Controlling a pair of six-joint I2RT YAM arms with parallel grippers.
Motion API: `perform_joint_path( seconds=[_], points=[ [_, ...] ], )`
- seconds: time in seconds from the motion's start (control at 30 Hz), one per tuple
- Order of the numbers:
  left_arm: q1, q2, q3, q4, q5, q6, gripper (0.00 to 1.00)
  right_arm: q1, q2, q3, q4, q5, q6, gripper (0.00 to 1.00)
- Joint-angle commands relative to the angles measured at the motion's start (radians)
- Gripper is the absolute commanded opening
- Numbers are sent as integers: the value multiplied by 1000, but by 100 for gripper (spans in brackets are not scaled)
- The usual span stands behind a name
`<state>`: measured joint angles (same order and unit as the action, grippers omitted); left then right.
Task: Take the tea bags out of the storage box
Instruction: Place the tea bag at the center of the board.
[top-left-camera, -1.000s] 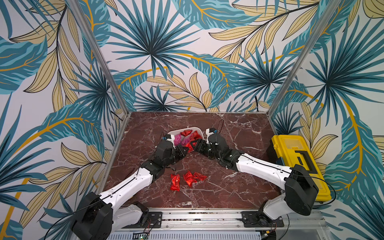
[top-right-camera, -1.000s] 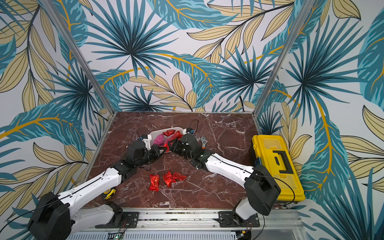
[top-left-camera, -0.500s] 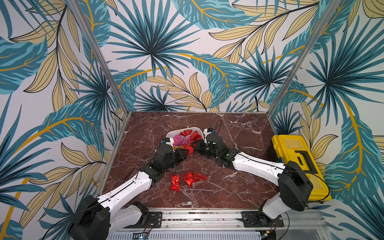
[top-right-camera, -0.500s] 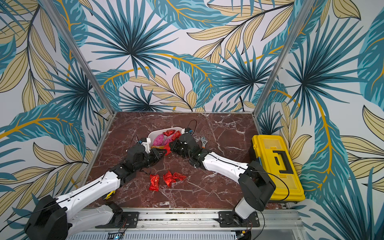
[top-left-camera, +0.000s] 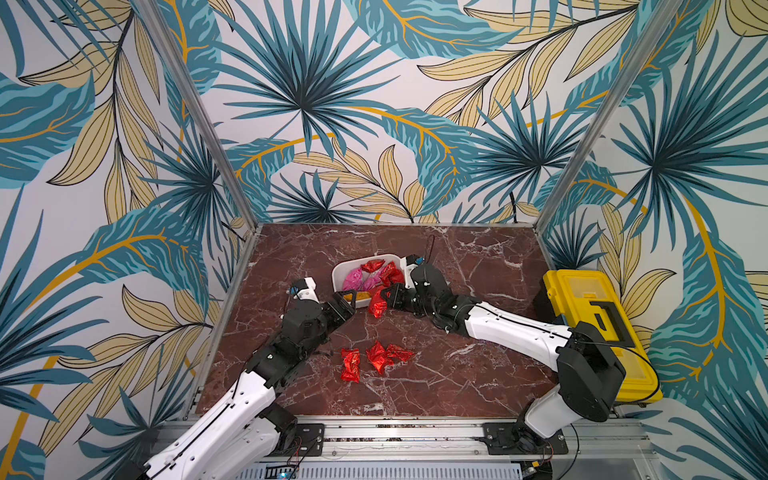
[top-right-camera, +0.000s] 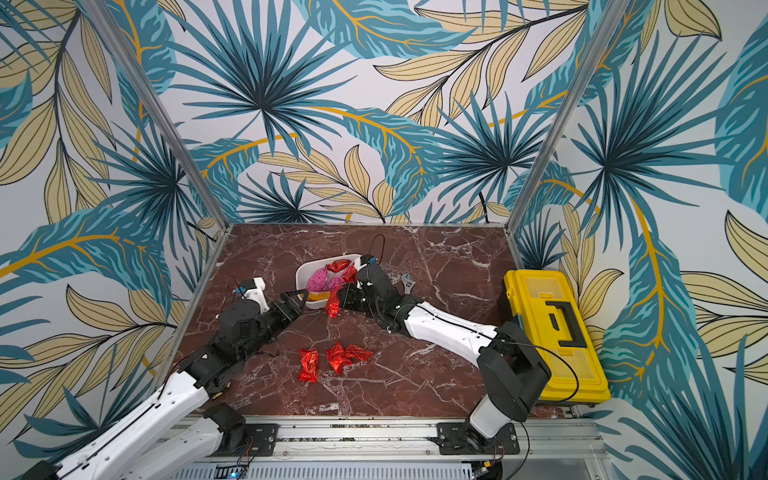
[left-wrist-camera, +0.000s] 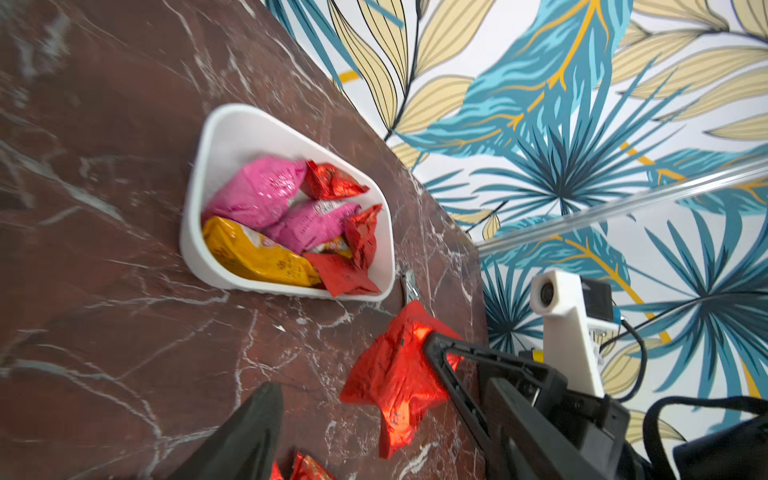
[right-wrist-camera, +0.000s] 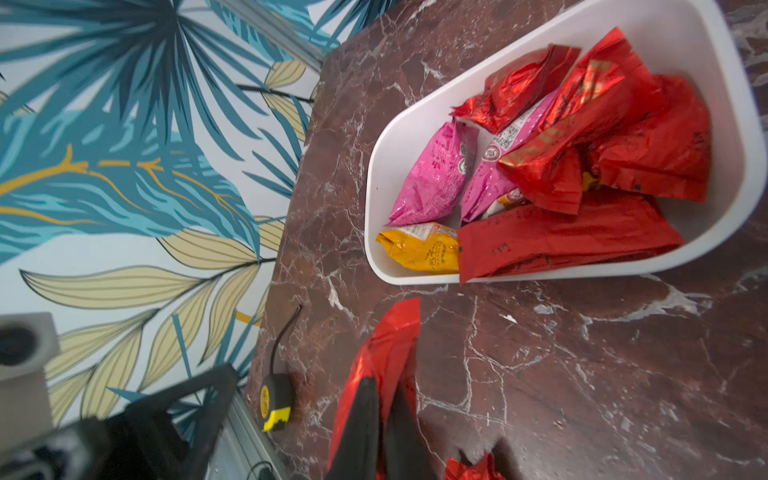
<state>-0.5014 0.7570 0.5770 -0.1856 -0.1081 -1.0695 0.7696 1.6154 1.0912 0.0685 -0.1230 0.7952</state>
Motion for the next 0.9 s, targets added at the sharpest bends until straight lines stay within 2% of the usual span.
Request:
perform_joint_path(
  seconds=[0.0, 0.1, 0.33, 0.6, 0.67, 0.8, 0.87],
  points=[
    [51, -46, -52, -134, -44, 19, 82, 17, 75, 19, -75, -104, -152, 7],
    [62, -52, -66, -141, -34, 7, 82, 28, 149, 65, -88, -159, -200, 7],
    [62, -47, -97, -115, -20, -22, 80, 78, 291, 167, -119, -182, -272, 8],
    [63, -40, -103, -114, -15, -18, 80, 91, 339, 183, -139, -181, -311, 16],
    [61, -32, -103, -106, -11, -18, 80, 92, 342, 183, -142, -181, -317, 21],
    [62, -18, -103, -60, 19, -30, 80, 89, 314, 188, -193, -98, -349, 43],
    [62, -6, -97, -26, 43, -29, 80, 89, 271, 186, -217, -57, -371, 46]
  ],
)
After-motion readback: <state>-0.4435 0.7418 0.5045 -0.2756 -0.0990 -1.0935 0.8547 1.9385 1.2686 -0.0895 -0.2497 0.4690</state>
